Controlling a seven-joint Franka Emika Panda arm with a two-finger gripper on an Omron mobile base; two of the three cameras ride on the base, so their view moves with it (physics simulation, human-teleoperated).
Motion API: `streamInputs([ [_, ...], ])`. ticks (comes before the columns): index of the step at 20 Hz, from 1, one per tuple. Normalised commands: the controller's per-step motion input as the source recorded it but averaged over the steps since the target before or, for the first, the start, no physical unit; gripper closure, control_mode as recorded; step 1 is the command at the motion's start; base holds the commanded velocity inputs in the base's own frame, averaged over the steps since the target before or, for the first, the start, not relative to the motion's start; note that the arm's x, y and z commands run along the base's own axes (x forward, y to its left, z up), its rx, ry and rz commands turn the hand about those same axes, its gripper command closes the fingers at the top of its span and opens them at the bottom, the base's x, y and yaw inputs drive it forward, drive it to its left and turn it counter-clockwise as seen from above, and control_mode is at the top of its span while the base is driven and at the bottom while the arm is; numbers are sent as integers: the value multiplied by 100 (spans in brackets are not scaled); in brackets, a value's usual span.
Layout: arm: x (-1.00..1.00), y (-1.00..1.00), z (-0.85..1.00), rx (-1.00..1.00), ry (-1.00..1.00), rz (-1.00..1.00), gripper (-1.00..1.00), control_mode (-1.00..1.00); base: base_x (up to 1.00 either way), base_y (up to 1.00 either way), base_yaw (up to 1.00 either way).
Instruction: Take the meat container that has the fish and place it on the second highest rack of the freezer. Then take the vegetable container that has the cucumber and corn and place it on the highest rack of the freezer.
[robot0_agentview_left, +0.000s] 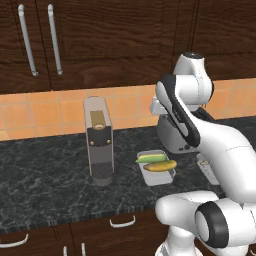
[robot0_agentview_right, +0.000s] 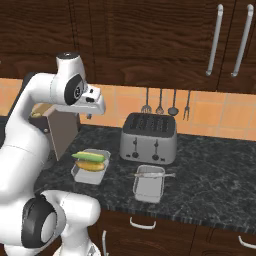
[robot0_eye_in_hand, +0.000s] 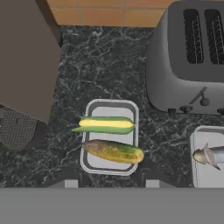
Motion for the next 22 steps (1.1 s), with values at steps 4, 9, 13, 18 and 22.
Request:
streamInputs([
  [4,-51,-12,-3,1,-8,0,-100,-100,0,0,0],
  [9,-55,-73,-40,0,6,-5,-100,-100,0,0,0],
  [13,-3,-100,-65,0,10,-2,-100,-100,0,0,0],
  [18,0,-100,-73,0,2,-1,-100,-100,0,0,0],
  [22,0,-100,-82,0,4,-1,-100,-100,0,0,0],
])
